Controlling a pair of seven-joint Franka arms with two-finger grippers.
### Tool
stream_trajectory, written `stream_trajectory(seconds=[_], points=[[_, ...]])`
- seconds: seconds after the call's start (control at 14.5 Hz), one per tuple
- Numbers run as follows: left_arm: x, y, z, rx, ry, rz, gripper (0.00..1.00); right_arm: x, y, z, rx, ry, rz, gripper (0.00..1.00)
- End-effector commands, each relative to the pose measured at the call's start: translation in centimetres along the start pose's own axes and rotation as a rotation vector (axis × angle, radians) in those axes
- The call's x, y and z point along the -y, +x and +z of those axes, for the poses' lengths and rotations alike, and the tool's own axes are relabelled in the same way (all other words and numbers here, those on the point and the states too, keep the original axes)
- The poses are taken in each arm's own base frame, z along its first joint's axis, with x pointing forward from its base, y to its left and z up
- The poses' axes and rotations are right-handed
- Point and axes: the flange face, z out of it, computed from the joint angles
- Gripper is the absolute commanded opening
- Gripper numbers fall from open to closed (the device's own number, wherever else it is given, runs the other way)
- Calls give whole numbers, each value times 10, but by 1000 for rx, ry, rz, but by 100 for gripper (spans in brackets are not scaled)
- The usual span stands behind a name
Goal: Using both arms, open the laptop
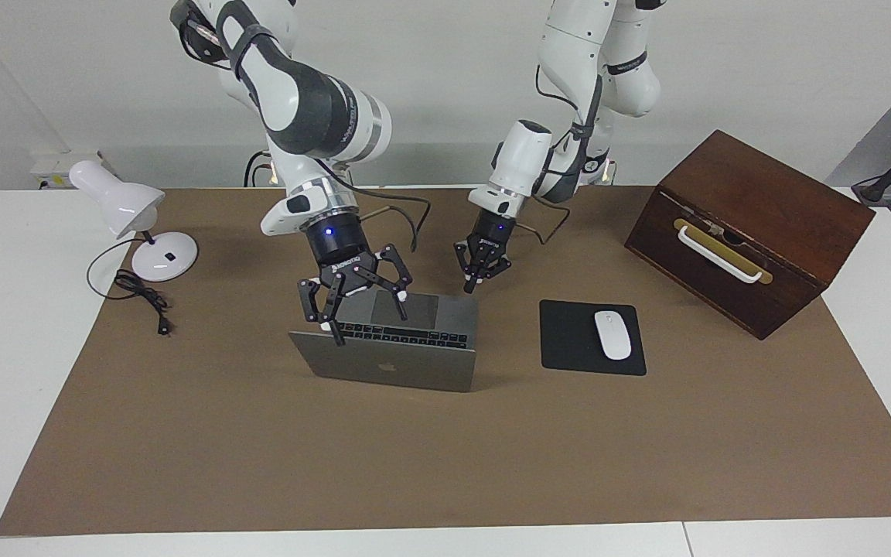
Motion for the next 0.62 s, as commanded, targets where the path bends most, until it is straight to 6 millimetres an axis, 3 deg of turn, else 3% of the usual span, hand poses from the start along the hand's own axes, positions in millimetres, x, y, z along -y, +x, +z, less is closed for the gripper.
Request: stream_trajectory(seconds=[0.0, 0.55], points=[[5, 17, -29, 54, 9, -85, 0, -3, 0, -8, 9, -15, 1, 100], [23, 75, -90, 252, 52, -175, 0, -27, 9, -10, -9, -47, -7, 100]])
